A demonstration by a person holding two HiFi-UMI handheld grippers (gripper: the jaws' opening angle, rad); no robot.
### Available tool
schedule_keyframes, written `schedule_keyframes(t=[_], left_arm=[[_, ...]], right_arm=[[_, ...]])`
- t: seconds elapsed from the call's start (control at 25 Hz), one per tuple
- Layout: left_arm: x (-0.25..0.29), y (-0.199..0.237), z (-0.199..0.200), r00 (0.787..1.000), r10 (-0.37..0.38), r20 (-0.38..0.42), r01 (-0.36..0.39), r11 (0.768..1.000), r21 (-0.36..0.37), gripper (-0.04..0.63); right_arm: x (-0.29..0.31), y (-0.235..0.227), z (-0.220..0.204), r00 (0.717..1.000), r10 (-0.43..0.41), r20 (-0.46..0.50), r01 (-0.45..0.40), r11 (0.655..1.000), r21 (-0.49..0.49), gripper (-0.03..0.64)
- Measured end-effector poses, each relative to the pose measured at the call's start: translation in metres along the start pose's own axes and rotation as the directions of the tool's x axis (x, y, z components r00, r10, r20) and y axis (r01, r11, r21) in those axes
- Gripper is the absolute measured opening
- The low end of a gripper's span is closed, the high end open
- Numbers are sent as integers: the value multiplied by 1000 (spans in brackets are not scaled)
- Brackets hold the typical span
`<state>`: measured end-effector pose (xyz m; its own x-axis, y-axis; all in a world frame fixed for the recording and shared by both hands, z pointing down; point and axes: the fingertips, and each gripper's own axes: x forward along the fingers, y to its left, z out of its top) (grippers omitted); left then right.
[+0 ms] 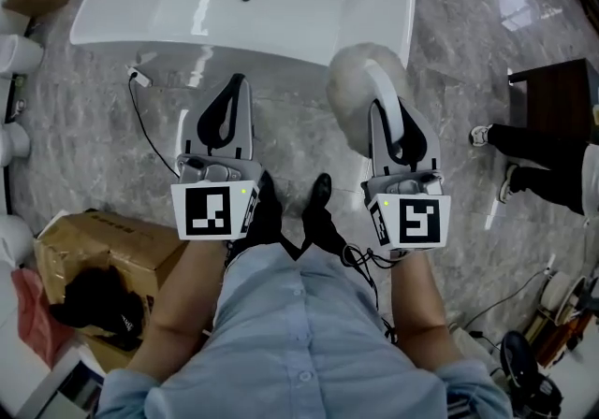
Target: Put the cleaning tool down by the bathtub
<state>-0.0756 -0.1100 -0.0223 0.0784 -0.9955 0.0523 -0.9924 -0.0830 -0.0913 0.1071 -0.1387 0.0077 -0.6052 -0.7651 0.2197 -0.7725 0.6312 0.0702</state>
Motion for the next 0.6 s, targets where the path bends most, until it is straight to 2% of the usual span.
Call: schedule_keyframes(t=[0.24,0.6], left_arm=[[7,11,-54,999,-10,-47,9,1000,-15,15],[20,23,-144,996,-15,-92,12,999,-33,15]], right_arm=[[20,18,-53,997,29,-73,-29,1000,10,101],[57,42,-134,989,80,-127,-76,997,31,101]])
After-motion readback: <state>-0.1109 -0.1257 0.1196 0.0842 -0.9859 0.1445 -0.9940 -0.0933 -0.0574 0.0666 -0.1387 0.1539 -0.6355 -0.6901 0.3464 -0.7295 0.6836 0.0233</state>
